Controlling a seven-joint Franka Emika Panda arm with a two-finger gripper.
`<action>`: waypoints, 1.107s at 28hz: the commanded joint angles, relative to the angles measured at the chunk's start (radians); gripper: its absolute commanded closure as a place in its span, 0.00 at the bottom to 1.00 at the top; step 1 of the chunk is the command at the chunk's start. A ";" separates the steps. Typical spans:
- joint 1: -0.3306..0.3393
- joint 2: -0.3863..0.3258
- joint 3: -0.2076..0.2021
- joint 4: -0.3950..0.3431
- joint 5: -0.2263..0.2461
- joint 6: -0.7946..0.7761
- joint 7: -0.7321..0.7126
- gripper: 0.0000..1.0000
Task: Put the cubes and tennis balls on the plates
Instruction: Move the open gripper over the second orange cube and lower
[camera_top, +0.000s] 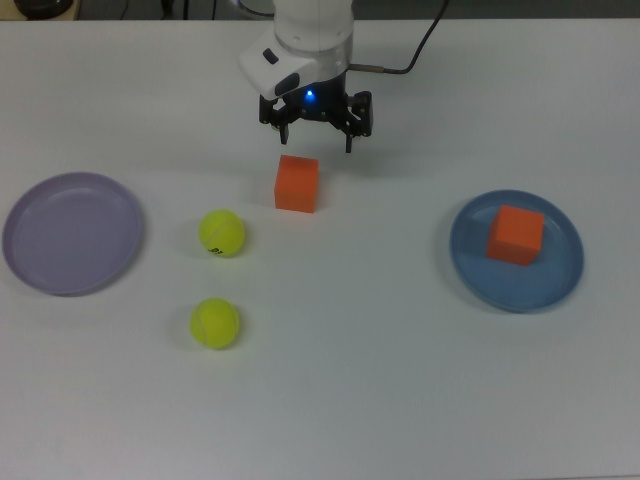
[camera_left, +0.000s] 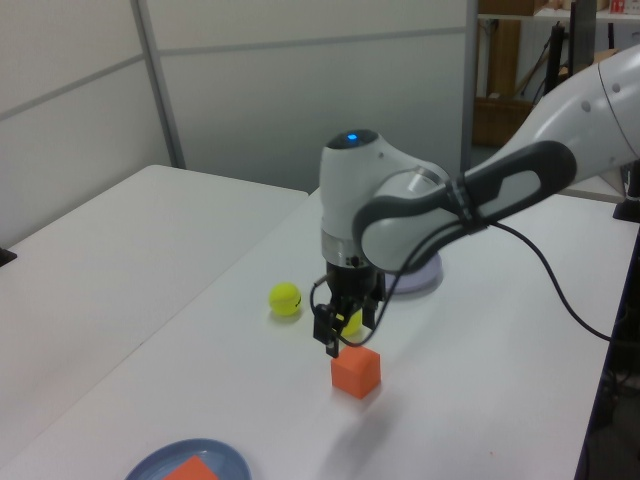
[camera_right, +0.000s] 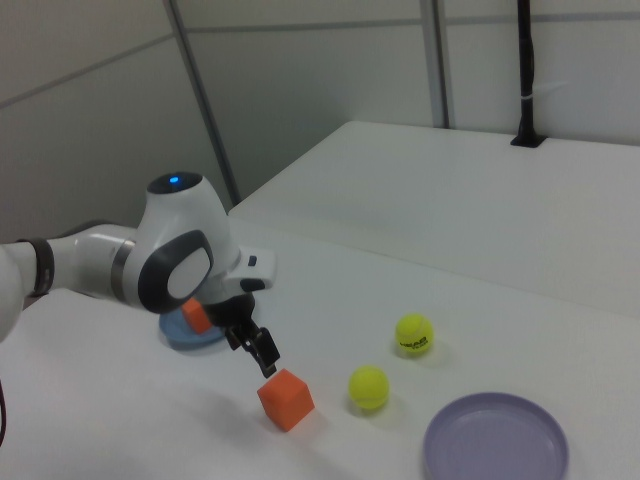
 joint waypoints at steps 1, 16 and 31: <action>0.009 -0.053 -0.036 -0.082 0.027 0.062 -0.060 0.00; 0.009 0.001 -0.063 -0.116 0.033 0.190 -0.149 0.00; 0.012 0.085 -0.062 -0.115 0.036 0.256 -0.177 0.00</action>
